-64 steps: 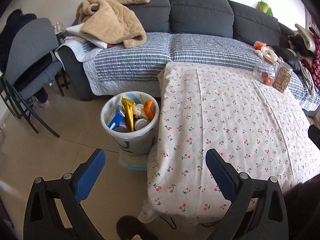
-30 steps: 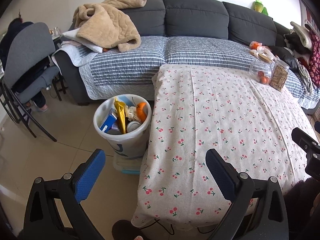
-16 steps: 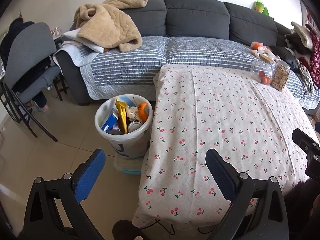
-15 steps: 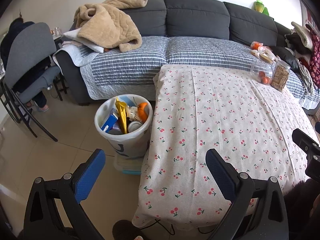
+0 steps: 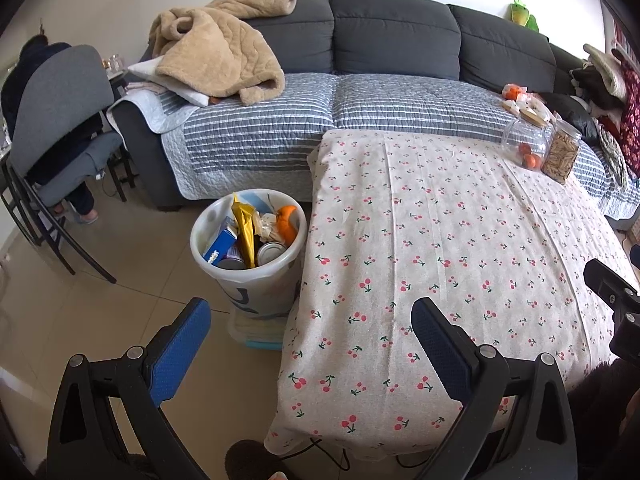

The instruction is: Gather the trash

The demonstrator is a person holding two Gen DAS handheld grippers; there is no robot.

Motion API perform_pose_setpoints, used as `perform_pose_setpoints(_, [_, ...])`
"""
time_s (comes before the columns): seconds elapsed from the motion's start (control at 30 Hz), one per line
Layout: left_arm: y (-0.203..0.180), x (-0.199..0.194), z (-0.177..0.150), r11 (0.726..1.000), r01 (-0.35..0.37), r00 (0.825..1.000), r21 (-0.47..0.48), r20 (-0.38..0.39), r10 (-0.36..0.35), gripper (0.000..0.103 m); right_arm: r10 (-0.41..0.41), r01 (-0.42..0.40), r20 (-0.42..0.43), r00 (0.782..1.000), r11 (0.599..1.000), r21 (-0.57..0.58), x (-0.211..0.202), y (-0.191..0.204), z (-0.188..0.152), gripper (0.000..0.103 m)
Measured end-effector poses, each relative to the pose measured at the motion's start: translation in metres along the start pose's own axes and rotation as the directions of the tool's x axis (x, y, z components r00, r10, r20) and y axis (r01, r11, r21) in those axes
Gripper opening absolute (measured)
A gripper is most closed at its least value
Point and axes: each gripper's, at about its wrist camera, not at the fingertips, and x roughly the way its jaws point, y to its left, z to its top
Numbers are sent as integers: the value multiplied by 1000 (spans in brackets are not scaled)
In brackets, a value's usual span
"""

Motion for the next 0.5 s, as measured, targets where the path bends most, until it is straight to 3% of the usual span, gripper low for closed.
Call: perform_pose_setpoints(0.5, [5,-1,1,999,13,1000,-37,-8,-13,101,-6,6,2,1000,1000,11,1,0,0,102])
